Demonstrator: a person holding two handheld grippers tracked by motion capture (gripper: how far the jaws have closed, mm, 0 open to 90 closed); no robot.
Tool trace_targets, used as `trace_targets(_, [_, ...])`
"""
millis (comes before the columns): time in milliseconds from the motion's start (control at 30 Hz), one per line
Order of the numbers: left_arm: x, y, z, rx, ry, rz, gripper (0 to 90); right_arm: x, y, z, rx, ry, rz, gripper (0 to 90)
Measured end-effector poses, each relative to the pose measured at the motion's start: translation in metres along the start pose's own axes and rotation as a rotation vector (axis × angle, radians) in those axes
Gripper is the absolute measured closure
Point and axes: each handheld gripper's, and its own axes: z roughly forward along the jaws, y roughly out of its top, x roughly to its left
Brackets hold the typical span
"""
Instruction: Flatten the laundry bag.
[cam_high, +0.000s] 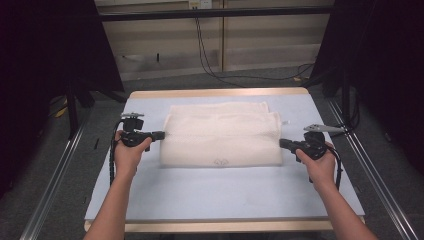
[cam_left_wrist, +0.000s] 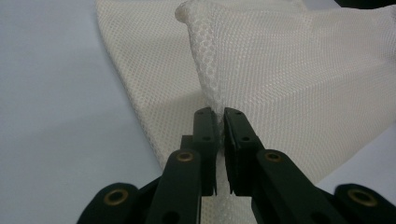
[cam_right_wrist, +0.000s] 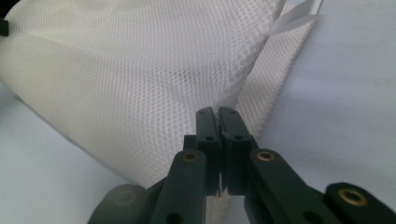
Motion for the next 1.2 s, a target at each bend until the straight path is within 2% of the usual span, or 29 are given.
trace_targets(67, [0.0,-0.003,-0.002,0.003,0.001,0.013,84.0,0.001,-0.002,-0.003,-0.002,0.005,-0.013,88.3])
trace_targets(200, [0.0,-0.011,-0.004,0.0,-0.014,-0.007,84.0,0.003,-0.008,-0.008,0.004,0.017,-0.025,88.4])
trace_targets(333, [-0.002,-0.021,-0.008,0.003,-0.024,-0.003,84.0,0.004,-0.016,-0.011,0.01,0.024,-0.04,88.4])
trace_targets(367, [-0.001,-0.023,-0.008,0.007,-0.027,0.001,84.0,0.005,-0.018,-0.012,0.009,0.027,-0.041,88.3])
trace_targets(500, [0.0,-0.034,-0.009,0.007,-0.037,-0.023,83.9,0.006,-0.025,-0.015,0.015,0.034,-0.043,88.2])
trace_targets(967, [-0.002,-0.058,-0.013,0.026,-0.059,-0.017,83.2,0.011,-0.042,-0.022,0.049,0.044,-0.057,88.4])
trace_targets(1200, [0.001,-0.07,-0.009,0.033,-0.066,-0.039,82.8,0.011,-0.048,-0.022,0.065,0.061,-0.057,88.6])
